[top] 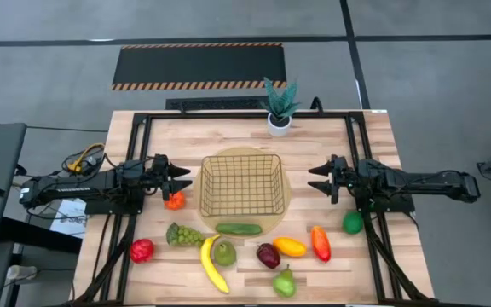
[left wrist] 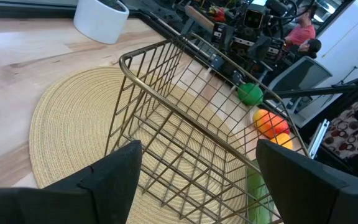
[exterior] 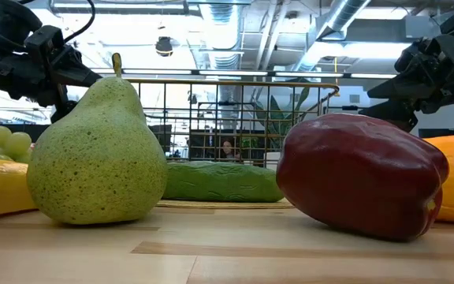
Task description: Build produce basket
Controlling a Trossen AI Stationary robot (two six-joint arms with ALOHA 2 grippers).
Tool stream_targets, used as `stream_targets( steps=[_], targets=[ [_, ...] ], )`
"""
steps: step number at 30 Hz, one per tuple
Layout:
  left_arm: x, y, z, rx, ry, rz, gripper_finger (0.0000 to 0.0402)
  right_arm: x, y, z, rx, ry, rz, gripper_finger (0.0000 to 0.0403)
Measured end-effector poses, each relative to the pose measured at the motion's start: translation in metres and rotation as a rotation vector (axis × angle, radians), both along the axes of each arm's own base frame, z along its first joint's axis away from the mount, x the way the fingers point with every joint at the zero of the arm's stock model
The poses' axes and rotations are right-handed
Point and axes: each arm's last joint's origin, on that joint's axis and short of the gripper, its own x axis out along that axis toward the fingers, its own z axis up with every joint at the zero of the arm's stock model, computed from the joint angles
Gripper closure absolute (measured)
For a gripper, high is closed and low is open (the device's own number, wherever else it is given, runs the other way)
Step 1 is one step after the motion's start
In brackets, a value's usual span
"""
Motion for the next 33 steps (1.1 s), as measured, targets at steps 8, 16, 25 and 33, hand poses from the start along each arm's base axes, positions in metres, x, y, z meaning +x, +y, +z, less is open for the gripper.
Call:
stream_targets(
  steps=[8, 16, 25, 33],
  targets=[
    [0.0000, 0.0000, 0.0000, 0.000, 0.000, 0.000, 0.0100, 0.0000, 0.0000, -0.0001, 0.000, 0.000, 0.000, 0.0117],
    [0.0000, 0.0000, 0.0001, 0.000, 0.000, 0.001, 0.0100, 0.0000, 0.0000, -0.0001, 0.000, 0.000, 0.000, 0.0117],
    [-0.0001, 0.0015, 0.0009, -0.037, -0.018, 0.061, 0.0100, 0.0000, 0.0000, -0.0001, 0.000, 0.000, 0.000, 0.0117],
    [-0.0001, 0.0018, 0.0013, -0.064, -0.027, 0.078, 0.0100, -0.0002, -0.0016, 0.0001, -0.241, 0.036, 0.025, 0.0117]
  ],
)
